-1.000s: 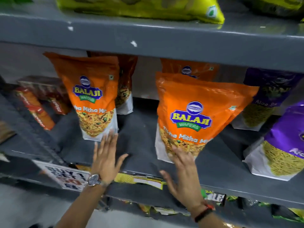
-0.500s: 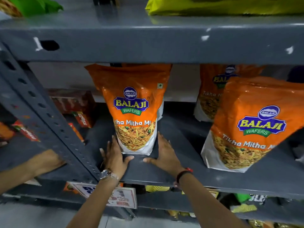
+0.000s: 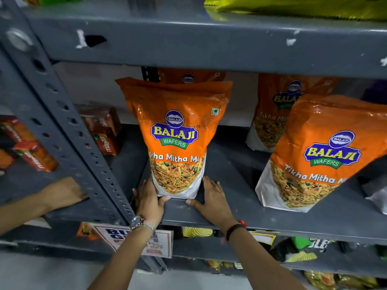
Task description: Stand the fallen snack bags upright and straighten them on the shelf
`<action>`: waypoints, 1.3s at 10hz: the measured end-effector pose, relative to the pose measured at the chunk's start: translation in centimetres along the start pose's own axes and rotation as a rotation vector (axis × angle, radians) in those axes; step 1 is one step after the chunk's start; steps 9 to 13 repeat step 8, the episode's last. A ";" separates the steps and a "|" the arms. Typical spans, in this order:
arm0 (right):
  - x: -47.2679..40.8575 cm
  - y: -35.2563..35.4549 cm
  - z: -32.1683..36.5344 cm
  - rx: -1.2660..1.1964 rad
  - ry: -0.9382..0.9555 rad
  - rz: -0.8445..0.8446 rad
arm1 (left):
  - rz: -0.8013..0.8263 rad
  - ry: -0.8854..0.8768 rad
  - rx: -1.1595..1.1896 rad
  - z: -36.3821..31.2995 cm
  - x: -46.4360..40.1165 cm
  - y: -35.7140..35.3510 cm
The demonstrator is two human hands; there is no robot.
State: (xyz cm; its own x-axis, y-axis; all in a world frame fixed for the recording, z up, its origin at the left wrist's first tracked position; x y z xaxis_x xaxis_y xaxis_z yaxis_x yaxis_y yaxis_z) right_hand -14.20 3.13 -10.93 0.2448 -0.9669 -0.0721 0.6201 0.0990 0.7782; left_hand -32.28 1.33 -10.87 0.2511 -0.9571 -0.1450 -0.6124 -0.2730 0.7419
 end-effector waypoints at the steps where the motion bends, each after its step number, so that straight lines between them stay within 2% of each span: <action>1: 0.2 0.0 0.0 0.006 -0.005 0.015 | 0.005 0.002 0.020 -0.2 0.4 0.1; 5: 0.7 0.3 0.5 -0.031 -0.019 0.017 | 0.050 0.000 0.095 -0.6 1.0 0.3; 6: 1.2 0.8 0.4 -0.160 -0.068 0.025 | 0.034 0.001 0.121 -1.1 2.1 0.3; 7: 3.3 2.9 1.0 -0.334 -0.078 -0.128 | -0.113 -0.166 0.059 -2.1 3.6 1.4; 8: 6.5 8.5 1.9 -0.419 0.031 -0.397 | -0.224 -0.425 -0.128 -4.3 4.5 2.5; 13: 6.5 8.5 1.9 -0.419 0.031 -0.397 | -0.224 -0.425 -0.128 -4.3 4.5 2.5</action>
Point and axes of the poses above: each hand's wrist, its own x-axis away from the middle knuckle, its own y-axis out of the back of the hand, z = x × y, the point moved 5 cm from there along -x, towards the middle knuckle, and after that the axes turned 1 degree about y, right-handed, at the moved point
